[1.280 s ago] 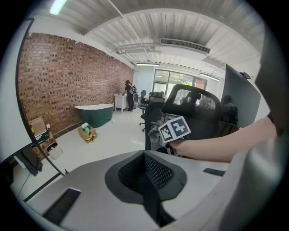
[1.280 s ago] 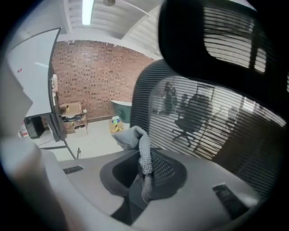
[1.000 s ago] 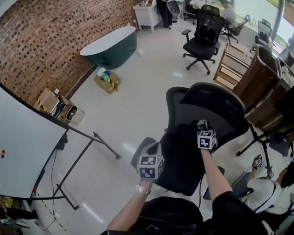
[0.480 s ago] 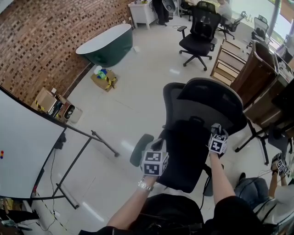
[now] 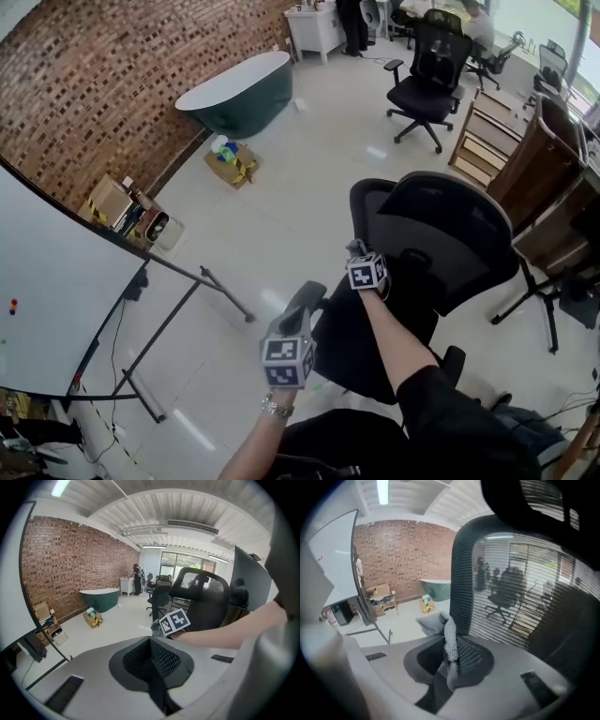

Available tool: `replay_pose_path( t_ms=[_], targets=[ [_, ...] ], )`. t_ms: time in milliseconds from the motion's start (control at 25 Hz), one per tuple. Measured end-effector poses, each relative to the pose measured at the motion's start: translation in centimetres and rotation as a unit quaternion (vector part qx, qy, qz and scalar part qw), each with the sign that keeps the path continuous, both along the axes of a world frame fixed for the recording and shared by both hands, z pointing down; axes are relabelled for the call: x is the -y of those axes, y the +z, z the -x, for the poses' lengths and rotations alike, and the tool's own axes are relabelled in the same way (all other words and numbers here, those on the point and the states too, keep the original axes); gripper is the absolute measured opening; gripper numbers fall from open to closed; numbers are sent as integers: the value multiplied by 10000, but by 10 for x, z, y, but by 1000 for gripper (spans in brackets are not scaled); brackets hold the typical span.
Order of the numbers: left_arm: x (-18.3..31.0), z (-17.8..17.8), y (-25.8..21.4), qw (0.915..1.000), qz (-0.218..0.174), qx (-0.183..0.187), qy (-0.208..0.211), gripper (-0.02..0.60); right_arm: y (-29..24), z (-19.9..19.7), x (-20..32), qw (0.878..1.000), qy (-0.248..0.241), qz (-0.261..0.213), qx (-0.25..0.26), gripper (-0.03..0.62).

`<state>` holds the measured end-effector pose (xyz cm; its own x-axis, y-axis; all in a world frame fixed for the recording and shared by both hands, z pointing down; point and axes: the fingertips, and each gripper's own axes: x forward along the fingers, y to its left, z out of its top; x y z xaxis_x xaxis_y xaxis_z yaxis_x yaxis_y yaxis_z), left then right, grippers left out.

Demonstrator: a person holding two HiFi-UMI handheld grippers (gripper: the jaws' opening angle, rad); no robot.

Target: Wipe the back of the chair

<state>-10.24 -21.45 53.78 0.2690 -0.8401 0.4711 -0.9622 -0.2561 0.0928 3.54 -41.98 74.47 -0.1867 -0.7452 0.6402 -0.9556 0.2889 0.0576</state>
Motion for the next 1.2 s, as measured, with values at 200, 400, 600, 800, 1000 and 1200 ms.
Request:
replay_pose_path(
  t_ms=[200,400,600,800,1000,1200],
  targets=[
    [0,1,14,9998,155,-93,-71,3,22,-101,-20,9983,306,138,-474,46],
    [8,-44,11,9986,64,-270,458,3,27,-211,-86,9926,310,96,-1171,46],
    [1,-93,11,9941,109,-323,1027,3,27,-317,-150,9843,1200,357,-1245,46],
    [-16,-118,2,9907,97,-266,1332,3,17,-341,-171,9783,1552,644,-1210,46],
    [-29,-119,-11,9905,-4,-195,1362,3,-32,-305,-179,9785,1975,210,-551,46],
    [-33,-138,-17,9871,-101,-159,1593,3,-99,-223,-220,9767,1960,-28,870,46]
  ],
)
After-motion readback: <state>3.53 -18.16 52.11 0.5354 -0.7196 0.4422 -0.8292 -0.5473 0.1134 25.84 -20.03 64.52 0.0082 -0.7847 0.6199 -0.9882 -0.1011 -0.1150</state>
